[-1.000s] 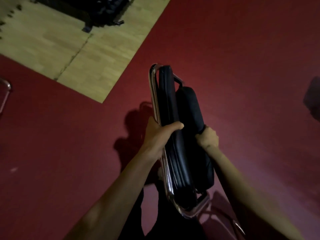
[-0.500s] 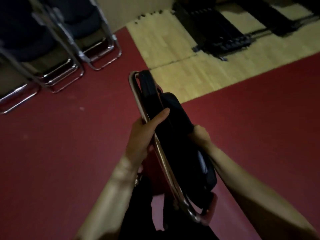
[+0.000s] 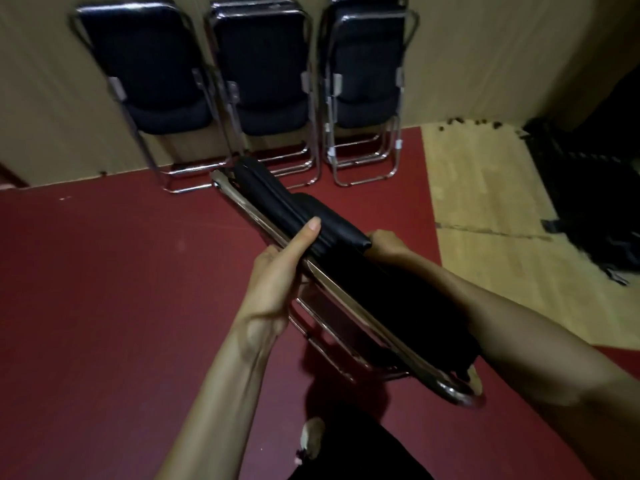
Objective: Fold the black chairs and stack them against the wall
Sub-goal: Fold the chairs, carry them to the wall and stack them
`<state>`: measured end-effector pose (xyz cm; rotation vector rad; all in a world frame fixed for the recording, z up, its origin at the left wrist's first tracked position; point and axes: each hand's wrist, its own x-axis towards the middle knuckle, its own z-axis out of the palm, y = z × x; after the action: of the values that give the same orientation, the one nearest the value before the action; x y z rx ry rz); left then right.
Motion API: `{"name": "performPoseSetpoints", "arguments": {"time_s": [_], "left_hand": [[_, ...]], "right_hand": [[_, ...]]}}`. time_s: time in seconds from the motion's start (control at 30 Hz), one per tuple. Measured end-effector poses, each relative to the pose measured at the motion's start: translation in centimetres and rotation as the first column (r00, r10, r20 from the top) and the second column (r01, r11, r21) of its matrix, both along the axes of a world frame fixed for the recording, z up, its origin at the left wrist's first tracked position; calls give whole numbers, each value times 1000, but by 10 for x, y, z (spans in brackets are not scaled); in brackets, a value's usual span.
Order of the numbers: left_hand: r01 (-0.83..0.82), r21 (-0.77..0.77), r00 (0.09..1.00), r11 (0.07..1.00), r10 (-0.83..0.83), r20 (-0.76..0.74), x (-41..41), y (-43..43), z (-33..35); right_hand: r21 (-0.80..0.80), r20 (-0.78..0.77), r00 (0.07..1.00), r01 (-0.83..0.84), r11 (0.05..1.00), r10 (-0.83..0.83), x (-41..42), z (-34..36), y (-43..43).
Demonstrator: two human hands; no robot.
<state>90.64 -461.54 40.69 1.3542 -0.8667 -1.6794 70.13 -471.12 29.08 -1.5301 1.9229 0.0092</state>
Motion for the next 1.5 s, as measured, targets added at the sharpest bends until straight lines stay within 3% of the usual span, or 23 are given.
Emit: {"name": "performPoseSetpoints", "arguments": {"time_s": [0.23, 0.57, 1.03, 1.5], "left_hand": [[-202, -30, 979, 979, 202, -28, 78, -132, 3], [-455, 30, 890, 890, 455, 4, 181, -346, -8], [-580, 103, 810, 808, 585, -30, 353, -617, -54], [-660, 269, 718, 702, 694, -52, 399, -811, -90]], "right_hand": [[-65, 27, 976, -214, 975, 216, 107, 7, -178], [-20, 20, 908, -419, 908, 419, 254, -3, -422], [17, -56, 789, -612, 790, 612, 457, -33, -726], [81, -25, 695, -715, 695, 718, 537, -80, -928]]}}
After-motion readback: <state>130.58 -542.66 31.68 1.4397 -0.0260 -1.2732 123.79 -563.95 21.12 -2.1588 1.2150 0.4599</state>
